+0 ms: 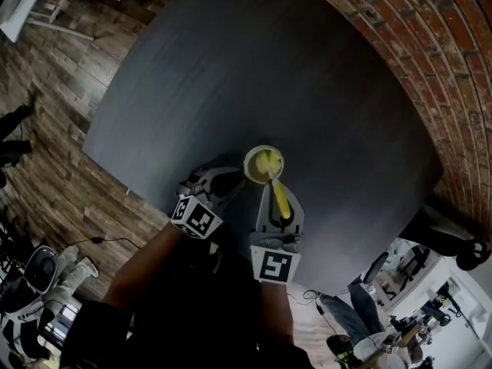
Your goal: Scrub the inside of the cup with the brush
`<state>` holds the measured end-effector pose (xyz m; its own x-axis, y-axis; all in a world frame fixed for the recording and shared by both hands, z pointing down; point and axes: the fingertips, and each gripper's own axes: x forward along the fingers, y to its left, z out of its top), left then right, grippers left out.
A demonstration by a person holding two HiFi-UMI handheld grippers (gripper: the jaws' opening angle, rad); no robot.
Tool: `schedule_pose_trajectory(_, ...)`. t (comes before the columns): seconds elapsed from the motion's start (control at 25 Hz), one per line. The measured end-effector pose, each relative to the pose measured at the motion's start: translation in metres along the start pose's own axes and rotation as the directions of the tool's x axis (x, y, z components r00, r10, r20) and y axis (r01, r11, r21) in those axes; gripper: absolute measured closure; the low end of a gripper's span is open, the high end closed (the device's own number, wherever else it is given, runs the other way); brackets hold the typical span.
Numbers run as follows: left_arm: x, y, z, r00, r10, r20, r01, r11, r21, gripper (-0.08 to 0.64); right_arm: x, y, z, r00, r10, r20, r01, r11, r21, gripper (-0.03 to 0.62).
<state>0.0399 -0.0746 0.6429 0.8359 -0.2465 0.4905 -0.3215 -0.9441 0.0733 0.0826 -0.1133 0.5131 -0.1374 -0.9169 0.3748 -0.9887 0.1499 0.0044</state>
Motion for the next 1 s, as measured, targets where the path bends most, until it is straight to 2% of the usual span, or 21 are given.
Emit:
schedule_pose_trajectory(0.4, -0.001, 0.001, -0.001, 1.000, 0.003, 0.000, -0.003, 1.000, -0.005, 0.479, -0.002, 0.008, 0.004, 0.994, 0.109, -0.016, -0.106, 0.988, 0.111, 0.545)
schedule_pose_trajectory(0.56, -0.002, 0.002, -0.001, 1.000, 0.002, 0.000, -0.002, 1.000, -0.004, 0.479, -0.005, 0.011, 0.002, 0.991, 0.118, -0.059, -0.111, 0.987, 0.119, 0.545)
schedule_pose_trajectory(0.8, -0.001, 0.002, -0.001, 1.000, 0.002, 0.001, -0.002, 1.000, -0.006, 0.479, -0.004, 0.003, -0.001, 0.996, 0.042, -0.076, -0.042, 0.999, 0.001, 0.545)
schedule_pose_trajectory(1.0, -0.002, 0.002, -0.001, 1.000, 0.002, 0.000, -0.002, 1.000, -0.003, 0.479, -0.006, -0.003, -0.002, 0.996, -0.025, -0.086, 0.017, 0.996, -0.084, 0.543)
